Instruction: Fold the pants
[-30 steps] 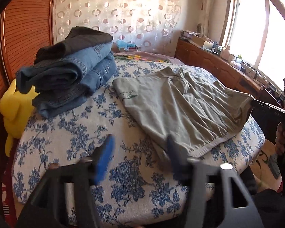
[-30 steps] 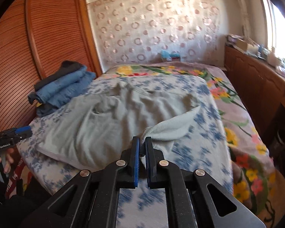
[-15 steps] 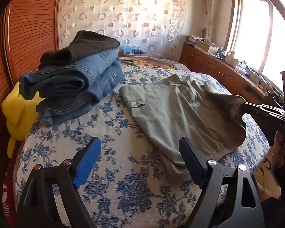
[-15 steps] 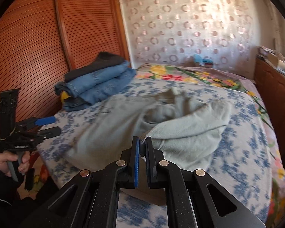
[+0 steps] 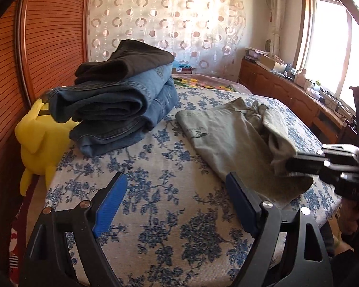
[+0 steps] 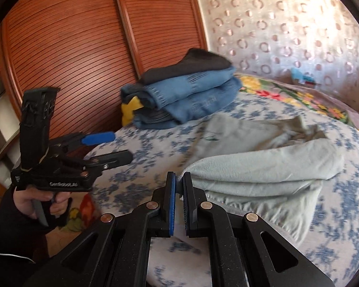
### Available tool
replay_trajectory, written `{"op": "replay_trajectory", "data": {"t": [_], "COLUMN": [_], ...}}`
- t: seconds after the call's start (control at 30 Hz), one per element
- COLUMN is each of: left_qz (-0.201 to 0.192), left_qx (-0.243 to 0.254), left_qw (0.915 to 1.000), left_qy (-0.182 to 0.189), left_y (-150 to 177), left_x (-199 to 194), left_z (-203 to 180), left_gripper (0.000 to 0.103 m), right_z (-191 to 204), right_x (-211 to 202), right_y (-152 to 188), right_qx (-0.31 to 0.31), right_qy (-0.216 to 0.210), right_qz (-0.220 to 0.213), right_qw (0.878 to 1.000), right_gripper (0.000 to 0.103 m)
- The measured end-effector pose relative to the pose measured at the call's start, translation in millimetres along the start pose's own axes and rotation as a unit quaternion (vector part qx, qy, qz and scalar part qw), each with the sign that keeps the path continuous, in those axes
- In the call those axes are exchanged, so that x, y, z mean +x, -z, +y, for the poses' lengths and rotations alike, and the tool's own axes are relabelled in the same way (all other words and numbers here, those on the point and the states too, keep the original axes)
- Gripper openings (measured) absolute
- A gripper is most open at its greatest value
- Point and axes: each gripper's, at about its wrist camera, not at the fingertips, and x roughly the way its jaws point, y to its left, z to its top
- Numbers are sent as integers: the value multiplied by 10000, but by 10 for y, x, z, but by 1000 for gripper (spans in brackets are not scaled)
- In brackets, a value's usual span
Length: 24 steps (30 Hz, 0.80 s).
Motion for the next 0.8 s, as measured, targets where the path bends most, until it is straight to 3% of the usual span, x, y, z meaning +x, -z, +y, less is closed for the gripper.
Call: {"op": "replay_trajectory", "data": {"t": [0.17, 0.43, 0.8], "left_qz": [30, 83, 107], "left_qx": [-61, -93, 58], "left_qw": [10000, 9999, 9999], "left_qy": [-52, -48, 107], "left_y": [29, 47, 32], "left_x": [7, 51, 95], "left_z": [65, 62, -129], "left_gripper": [85, 85, 85], "right_z": [-1, -81, -153], "right_x": [130, 338, 47], "right_y": [30, 60, 131], "right_qx": [0, 118, 289], "right_qy": [-273, -321, 57], "right_qz": [245, 498, 200], "right_qw": [9993, 9982, 9994], "right_gripper": [6, 6, 30]}}
